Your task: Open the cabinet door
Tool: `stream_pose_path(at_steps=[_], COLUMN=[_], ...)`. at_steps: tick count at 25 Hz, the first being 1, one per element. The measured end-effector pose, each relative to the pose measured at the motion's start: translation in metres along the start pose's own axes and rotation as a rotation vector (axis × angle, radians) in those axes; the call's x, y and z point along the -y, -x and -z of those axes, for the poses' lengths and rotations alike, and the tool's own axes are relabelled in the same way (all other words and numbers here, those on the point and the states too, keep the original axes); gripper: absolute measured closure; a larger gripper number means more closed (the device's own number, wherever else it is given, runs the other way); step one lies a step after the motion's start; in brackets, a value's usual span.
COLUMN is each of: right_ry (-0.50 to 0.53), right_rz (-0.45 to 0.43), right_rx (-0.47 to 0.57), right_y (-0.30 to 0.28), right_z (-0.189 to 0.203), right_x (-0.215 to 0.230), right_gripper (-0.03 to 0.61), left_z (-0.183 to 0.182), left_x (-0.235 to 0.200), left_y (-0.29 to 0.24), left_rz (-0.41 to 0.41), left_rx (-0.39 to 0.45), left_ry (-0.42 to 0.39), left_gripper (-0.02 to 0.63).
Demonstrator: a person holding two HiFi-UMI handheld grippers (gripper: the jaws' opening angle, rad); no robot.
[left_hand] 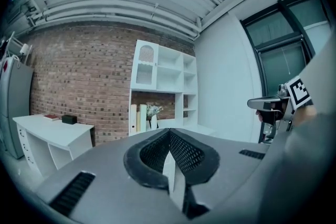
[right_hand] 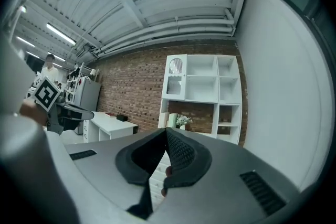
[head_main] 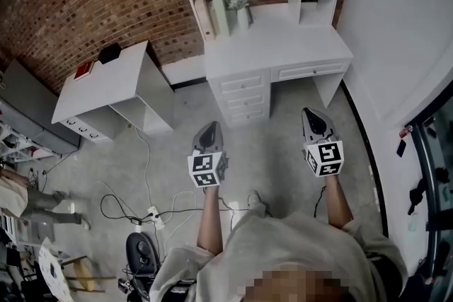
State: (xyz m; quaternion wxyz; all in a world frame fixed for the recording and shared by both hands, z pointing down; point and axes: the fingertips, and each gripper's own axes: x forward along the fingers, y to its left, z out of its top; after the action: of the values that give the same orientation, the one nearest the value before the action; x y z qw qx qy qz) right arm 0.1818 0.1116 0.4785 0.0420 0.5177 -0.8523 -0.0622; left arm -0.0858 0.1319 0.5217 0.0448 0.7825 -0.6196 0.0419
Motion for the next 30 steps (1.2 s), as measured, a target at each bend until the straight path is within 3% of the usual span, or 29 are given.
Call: stream_pose_path(at_steps=[13, 30], right_ry=[0.028, 0.009], right_rz=[0.026, 0.02], right_rx=[-0.011, -0.049], right_y=[-0.172, -0.24], right_z=[-0.009, 0.036], right_x=[0.016, 0.03], right_gripper=[0.565, 0.565], left_z=[-0.035, -0.009], left_x=[-0.104, -0.129], left_y=[-0.148, -0.224], left_rz=[0.03, 0.047], left_rx=[0.028, -0.005], left_ry=[0.0, 0.001], left_gripper=[0.586, 0.586])
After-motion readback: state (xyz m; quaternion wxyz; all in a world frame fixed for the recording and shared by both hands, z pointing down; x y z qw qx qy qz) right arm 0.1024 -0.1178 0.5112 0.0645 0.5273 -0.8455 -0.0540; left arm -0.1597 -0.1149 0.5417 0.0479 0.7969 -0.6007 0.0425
